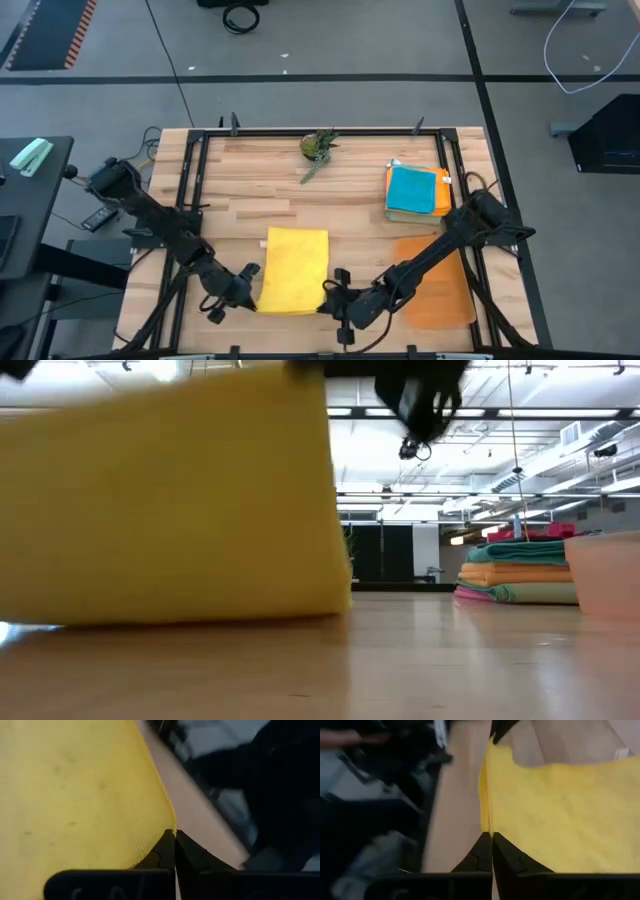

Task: Fold microfiber towels
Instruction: Fold the yellow microfiber towel

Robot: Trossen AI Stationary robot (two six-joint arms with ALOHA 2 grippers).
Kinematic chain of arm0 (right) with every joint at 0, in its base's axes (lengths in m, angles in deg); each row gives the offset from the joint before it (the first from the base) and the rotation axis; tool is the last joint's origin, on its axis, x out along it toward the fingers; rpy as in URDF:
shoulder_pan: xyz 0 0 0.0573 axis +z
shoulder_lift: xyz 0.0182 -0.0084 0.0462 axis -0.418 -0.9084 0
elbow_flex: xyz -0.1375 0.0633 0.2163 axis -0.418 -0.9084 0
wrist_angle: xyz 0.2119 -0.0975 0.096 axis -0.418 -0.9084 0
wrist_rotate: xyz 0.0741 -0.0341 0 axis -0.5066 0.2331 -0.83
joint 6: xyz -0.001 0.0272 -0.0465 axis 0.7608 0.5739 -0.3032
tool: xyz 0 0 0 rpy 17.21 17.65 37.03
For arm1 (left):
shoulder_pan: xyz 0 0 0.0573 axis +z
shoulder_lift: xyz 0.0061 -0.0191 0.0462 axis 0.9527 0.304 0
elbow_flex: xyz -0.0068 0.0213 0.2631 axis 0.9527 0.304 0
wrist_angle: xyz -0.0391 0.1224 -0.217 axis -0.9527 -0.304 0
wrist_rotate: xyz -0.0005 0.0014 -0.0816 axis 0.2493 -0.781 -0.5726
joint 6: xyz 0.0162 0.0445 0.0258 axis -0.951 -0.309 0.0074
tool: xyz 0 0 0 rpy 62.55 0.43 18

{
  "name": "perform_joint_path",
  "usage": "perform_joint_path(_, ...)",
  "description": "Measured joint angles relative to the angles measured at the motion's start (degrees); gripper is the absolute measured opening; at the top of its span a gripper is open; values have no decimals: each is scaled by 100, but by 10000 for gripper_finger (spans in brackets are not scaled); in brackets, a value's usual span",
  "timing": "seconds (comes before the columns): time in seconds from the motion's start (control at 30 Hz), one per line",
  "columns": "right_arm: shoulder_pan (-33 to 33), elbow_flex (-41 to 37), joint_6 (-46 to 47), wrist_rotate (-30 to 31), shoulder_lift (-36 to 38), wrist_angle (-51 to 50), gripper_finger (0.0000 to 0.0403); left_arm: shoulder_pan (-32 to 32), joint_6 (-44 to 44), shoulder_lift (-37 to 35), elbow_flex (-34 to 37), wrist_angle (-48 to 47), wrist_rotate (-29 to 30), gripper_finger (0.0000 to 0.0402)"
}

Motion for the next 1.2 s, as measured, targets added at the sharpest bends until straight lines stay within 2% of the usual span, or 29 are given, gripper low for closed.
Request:
perform_joint_path(0.17, 74, 4, 331, -485, 385, 26, 4, -130, 655, -456, -7, 533, 71, 5)
perform_joint_path(0.23, 146, 7, 240, -386, 512, 36, 4, -234, 663, -598, -16, 665, 112, 4)
perform_joint_path(0.3, 157, 22, 220, -92, 615, -30, 3, -275, 789, -683, -24, 576, 465, 4)
perform_joint_path(0.4, -2, 24, 533, 427, 687, -652, 3, -83, 1277, -704, -24, -116, 1231, 4)
perform_joint_path(0.57, -530, 0, 1615, 615, 497, -1971, 3, 678, 1955, -684, -22, -1509, 1607, 4)
perform_joint_path(0.67, -784, -7, 1902, 612, 290, -2311, 3, 1032, 1844, -684, -22, -1605, 1619, 6)
perform_joint_path(0.83, -1089, -7, 1998, 426, 56, -2327, 3, 1464, 1685, -688, -24, -1877, 1475, 4)
perform_joint_path(1.03, -1286, 0, 2000, 319, -38, -2416, 4, 1698, 1671, -688, -24, -2052, 1346, 17)
perform_joint_path(1.2, -1316, 0, 2046, 330, -51, -2481, 30, 1885, 1683, -688, -28, -2061, 1356, 40)
